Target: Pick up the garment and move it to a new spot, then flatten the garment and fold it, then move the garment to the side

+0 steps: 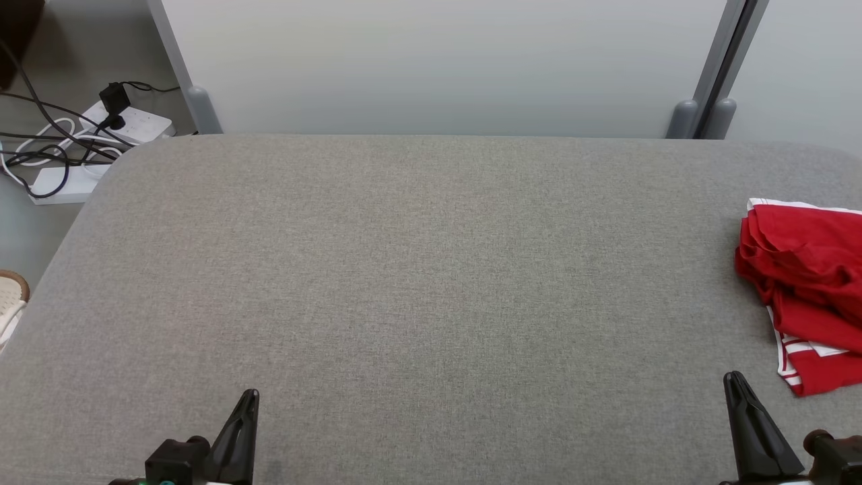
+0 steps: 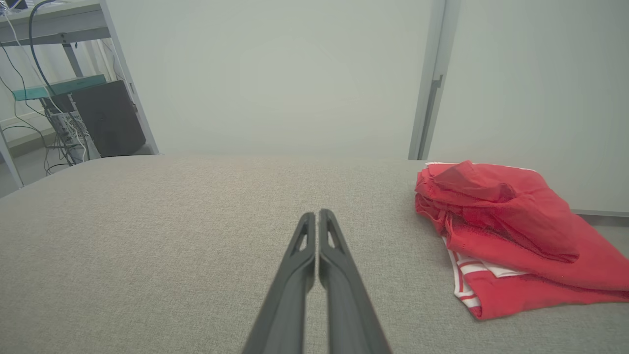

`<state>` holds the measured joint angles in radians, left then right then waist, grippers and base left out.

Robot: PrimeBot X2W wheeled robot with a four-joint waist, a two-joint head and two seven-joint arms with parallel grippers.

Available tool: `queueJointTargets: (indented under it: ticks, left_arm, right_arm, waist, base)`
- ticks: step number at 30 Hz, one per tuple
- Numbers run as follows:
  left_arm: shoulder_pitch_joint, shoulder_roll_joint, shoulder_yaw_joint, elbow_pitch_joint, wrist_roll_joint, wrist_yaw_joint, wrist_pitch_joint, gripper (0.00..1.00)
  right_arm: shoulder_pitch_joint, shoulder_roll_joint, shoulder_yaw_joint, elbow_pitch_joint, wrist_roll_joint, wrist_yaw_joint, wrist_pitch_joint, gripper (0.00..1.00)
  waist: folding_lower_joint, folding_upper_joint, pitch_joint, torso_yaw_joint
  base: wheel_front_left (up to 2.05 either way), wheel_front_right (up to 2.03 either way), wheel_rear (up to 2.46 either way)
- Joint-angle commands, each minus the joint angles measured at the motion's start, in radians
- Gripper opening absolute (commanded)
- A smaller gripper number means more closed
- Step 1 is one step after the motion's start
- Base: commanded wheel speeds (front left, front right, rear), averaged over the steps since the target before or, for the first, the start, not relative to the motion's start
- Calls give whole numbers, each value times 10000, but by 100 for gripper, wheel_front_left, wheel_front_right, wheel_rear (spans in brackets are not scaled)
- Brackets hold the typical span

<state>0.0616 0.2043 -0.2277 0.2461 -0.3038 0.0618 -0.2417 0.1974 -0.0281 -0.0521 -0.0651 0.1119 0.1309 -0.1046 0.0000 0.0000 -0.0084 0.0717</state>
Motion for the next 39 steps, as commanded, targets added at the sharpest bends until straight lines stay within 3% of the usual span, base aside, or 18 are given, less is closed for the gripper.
queueJointTargets:
  ticks: [1, 5, 9, 39]
  left_arm:
    - [-254, 155, 146, -205, -222, -42, 51, 0]
    - [-289, 99, 257, -210, -651, -104, 172, 0]
    - [-338, 43, 363, -197, -1073, -166, 285, 0]
    - [-689, -360, 1139, -147, -4123, -614, 1114, 0]
  right_arm:
    - [-42, -58, 18, -201, 264, 0, 7, 0]
    - [-141, -106, 29, -92, 808, 0, 57, 0]
    - [-258, -145, 50, 41, 1331, 0, 98, 0]
    - [-974, -330, 109, 821, 4996, -1, 446, 0]
  waist:
    - [4, 0, -1, -9]
    - [22, 0, -19, -32]
    - [2, 0, 3, -56]
    - [1, 0, 35, -225]
  base:
    - [0, 0, 0]
    - [0, 0, 0]
    - [0, 0, 0]
    - [0, 0, 0]
